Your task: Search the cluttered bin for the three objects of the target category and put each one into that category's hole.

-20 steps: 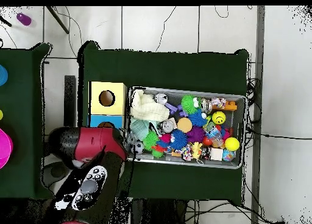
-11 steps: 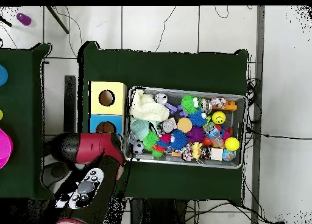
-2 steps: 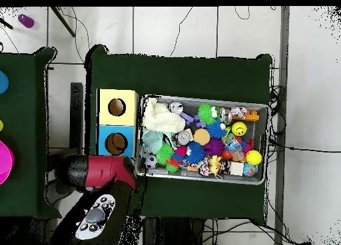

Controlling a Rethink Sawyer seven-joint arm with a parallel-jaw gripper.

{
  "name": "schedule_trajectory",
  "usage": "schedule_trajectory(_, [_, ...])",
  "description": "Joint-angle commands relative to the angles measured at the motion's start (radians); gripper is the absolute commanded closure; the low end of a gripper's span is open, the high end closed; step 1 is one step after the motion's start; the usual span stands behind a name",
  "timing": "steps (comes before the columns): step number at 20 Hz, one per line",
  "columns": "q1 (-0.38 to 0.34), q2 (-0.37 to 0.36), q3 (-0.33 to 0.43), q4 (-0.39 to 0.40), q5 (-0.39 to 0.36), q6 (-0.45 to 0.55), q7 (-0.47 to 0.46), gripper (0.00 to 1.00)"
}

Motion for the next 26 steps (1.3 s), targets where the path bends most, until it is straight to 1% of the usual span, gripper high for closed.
schedule_trajectory(1, [-0.058, 0.129, 0.015, 0.01, -0.163, -0.474, 0.071, 1.0])
schedule_trajectory(2, [-0.049, 0.131, 0.003, 0.008, -0.181, -0.479, 0.068, 1.0])
schedule_trajectory(3, [-0.052, 0.128, 0.008, 0.016, -0.182, -0.497, 0.08, 1.0])
schedule_trajectory(4, [-0.053, 0.127, 0.01, 0.016, -0.192, -0.503, 0.102, 0.0])
schedule_trajectory(10, [-0.065, 0.123, 0.024, 0.031, -0.186, -0.517, 0.129, 0.0])
schedule_trajectory(14, [-0.065, 0.123, 0.021, 0.029, -0.198, -0.53, 0.118, 0.0])
schedule_trajectory(18, [-0.093, 0.112, 0.048, 0.037, -0.187, -0.531, 0.106, 0.0])
schedule_trajectory(22, [-0.117, 0.091, 0.067, 0.037, -0.173, -0.477, 0.083, 0.0])
schedule_trajectory(26, [-0.145, 0.069, 0.084, 0.021, -0.168, -0.39, 0.051, 0.0])
